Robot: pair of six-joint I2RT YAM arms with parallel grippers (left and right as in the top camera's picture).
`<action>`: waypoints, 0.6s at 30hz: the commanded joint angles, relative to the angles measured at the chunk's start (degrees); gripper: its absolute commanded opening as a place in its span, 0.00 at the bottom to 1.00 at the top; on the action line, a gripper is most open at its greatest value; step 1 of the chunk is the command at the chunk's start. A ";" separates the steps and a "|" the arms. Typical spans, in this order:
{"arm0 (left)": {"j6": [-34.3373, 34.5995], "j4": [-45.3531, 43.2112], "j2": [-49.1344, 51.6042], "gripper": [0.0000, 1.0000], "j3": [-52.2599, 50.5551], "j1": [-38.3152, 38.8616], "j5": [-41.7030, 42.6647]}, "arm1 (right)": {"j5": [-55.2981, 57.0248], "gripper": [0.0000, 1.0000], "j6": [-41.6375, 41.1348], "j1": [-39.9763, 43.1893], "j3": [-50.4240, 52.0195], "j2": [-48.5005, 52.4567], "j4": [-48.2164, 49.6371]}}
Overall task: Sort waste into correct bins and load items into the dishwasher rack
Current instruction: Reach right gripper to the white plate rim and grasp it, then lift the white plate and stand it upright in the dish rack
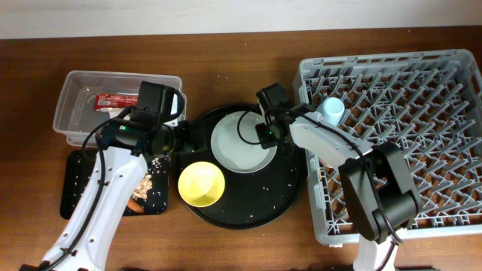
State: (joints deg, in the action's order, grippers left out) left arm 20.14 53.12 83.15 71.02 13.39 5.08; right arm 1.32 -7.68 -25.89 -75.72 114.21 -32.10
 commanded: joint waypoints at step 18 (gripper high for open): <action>-0.50 0.04 -0.66 0.99 0.04 -0.04 -0.61 | 0.42 0.04 -0.15 0.44 1.14 2.16 0.00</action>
State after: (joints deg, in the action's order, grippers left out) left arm 20.14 53.12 83.15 71.02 13.39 5.08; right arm 1.69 -8.43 -25.28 -75.46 115.13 -31.22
